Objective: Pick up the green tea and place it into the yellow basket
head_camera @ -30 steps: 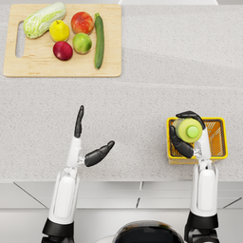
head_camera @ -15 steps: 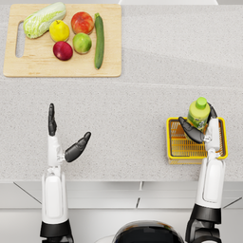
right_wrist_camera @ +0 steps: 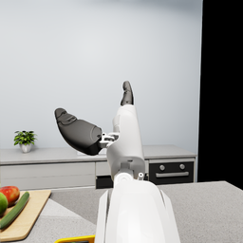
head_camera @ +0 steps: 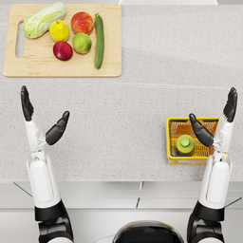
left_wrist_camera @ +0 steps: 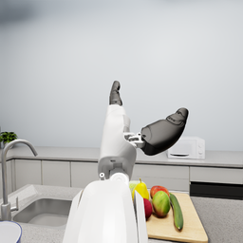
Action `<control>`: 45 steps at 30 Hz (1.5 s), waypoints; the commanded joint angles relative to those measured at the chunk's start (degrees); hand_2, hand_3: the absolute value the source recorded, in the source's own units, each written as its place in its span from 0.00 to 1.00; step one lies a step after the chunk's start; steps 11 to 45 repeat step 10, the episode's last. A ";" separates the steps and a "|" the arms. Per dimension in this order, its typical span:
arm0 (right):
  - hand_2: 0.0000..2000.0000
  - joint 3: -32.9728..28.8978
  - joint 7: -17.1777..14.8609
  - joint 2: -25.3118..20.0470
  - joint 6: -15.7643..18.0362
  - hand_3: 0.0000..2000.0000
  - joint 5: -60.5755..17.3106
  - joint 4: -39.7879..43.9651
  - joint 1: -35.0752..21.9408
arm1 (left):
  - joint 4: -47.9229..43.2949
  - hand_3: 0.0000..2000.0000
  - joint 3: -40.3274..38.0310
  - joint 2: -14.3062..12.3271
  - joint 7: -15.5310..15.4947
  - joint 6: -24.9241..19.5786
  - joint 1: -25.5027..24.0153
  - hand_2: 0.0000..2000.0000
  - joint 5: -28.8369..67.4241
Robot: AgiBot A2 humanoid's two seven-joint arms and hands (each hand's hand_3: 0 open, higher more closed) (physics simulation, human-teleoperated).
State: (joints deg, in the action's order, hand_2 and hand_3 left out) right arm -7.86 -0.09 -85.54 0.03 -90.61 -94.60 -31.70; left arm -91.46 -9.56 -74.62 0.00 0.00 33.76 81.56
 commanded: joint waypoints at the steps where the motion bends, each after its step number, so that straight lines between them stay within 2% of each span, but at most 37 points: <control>1: 0.00 -0.36 0.03 -0.02 -0.01 0.00 0.00 -0.02 0.18 | 0.16 0.00 -0.44 -0.03 0.00 0.00 -0.06 0.00 0.00; 45: 0.00 -1.23 0.09 -0.07 -0.03 0.00 0.00 -0.08 0.58 | 0.54 0.00 -1.50 -0.13 0.00 0.00 -0.20 0.00 -0.01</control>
